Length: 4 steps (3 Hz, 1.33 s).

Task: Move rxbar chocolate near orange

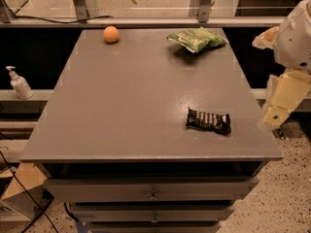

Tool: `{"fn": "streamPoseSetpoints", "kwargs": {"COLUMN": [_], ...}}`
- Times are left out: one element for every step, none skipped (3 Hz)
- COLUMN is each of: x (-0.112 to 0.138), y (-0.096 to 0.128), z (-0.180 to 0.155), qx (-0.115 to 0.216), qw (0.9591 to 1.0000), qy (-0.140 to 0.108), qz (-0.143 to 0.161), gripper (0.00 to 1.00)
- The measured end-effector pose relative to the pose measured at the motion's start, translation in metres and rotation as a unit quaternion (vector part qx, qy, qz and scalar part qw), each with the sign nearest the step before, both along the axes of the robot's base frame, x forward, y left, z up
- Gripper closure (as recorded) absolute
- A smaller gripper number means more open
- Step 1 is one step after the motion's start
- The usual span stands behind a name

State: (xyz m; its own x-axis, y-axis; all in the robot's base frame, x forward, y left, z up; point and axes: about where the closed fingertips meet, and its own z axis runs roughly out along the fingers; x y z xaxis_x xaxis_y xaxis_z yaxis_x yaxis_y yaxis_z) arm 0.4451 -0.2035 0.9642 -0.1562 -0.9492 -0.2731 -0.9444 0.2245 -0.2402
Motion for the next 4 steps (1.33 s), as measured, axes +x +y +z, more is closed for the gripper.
{"fn": "streamPoseSetpoints", "kwargs": {"x": [0.008,0.019,0.017,0.020], "y": [0.021,0.045,0.043,0.045], "z": [-0.019,-0.040,-0.036,-0.059], "qx": [0.036,0.064,0.075,0.128], "qw": [0.9983,0.9953,0.9945,0.9899], "qy": [0.001,0.014,0.009,0.016], "qz": [0.046,0.071,0.073,0.058], "gripper": [0.00,0.00,0.00,0.00]}}
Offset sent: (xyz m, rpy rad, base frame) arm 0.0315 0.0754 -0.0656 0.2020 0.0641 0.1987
